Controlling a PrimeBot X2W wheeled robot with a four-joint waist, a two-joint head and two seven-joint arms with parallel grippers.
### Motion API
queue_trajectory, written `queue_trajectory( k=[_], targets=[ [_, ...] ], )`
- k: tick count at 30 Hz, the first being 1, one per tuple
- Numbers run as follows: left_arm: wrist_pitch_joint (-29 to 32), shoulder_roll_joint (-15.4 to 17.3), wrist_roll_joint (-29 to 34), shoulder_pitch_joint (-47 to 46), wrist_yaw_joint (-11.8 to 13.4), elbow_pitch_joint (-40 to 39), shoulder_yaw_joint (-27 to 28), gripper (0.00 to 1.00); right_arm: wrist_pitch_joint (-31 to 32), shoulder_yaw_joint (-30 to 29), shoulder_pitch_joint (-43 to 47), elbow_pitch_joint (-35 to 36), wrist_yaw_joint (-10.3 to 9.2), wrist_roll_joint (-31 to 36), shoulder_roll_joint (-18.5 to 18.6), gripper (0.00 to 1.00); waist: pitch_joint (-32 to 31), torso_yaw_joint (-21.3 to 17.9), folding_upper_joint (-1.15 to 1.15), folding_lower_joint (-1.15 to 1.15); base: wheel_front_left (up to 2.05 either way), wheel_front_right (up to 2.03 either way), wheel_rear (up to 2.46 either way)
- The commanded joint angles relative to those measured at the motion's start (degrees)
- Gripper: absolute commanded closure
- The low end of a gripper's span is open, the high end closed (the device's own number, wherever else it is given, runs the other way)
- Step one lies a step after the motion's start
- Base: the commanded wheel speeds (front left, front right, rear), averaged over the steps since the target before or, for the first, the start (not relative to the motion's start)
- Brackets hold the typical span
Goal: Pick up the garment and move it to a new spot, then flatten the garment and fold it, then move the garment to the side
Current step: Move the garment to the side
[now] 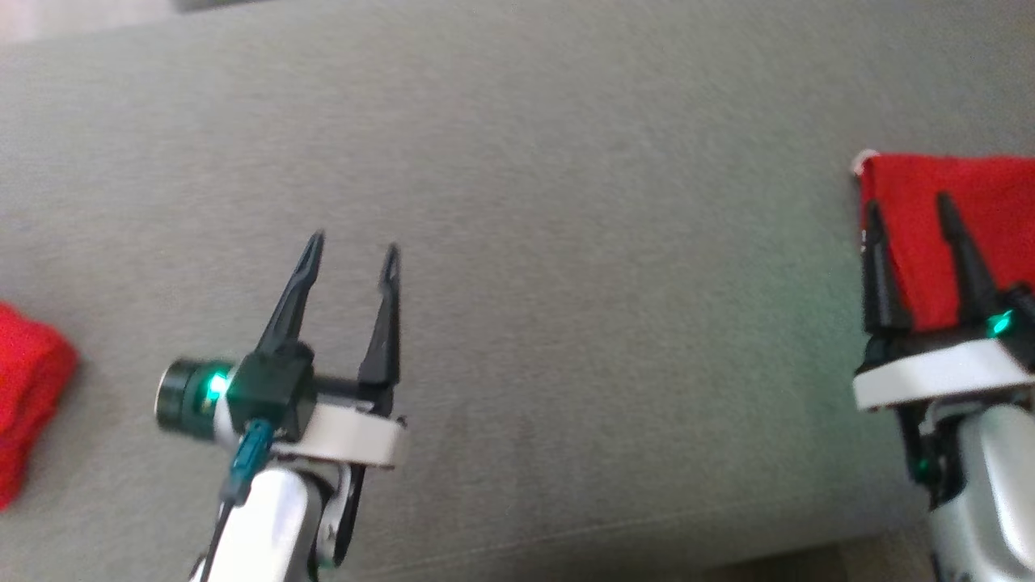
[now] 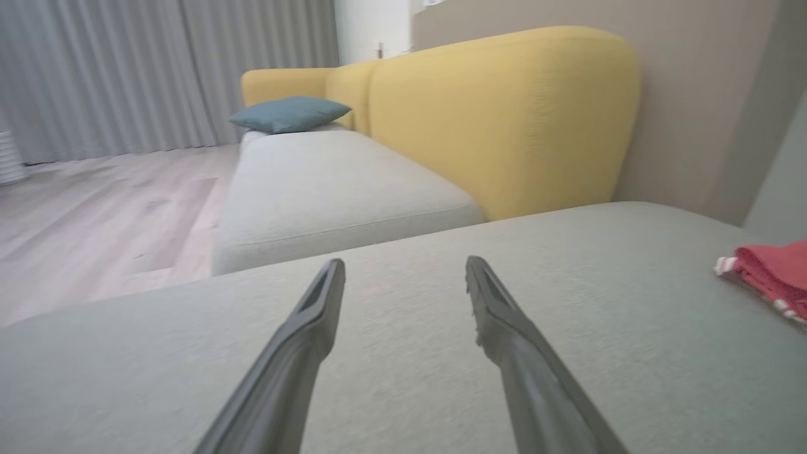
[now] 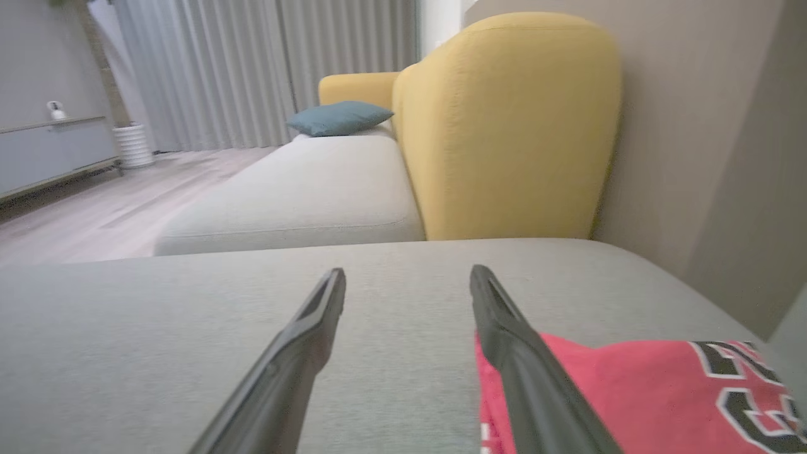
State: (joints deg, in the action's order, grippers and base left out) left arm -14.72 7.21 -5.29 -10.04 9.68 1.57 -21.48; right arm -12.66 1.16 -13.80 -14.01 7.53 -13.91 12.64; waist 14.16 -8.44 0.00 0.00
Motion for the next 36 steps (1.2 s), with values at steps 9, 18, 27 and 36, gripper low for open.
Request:
queue_trajectory(
  k=[9, 18, 27, 36],
  targets=[
    [-0.3, 2.3, -2.0, 6.4, 2.5, -1.4, 7.2, 0.0, 6.4, -0.6, 10.7, 13.6, -0.04, 3.0, -6.2, 0.0, -7.9, 7.5, 0.0, 0.0, 0.0, 0.0, 0.0],
    [-0.3, 3.2, -4.0, 11.7, 2.2, 0.3, 9.1, 0.0, 10.2, -0.9, 17.8, 17.6, -0.04, 4.0, -8.3, 0.0, -12.8, 7.4, 0.0, 0.0, 0.0, 0.0, 0.0],
    [-0.3, 3.5, -4.7, 13.8, 2.3, 1.5, 9.1, 0.0, 12.3, -1.1, 21.2, 19.7, -0.04, 4.5, -9.2, 0.0, -14.8, 8.0, 0.0, 0.0, 0.0, 0.0, 0.0],
    [-0.2, 3.8, -4.8, 13.6, 2.4, 2.1, 8.6, 0.0, 12.9, -1.3, 22.0, 20.6, -0.04, 4.8, -9.6, 0.0, -15.5, 8.5, 0.0, 0.0, 0.0, 0.0, 0.0]
  ],
)
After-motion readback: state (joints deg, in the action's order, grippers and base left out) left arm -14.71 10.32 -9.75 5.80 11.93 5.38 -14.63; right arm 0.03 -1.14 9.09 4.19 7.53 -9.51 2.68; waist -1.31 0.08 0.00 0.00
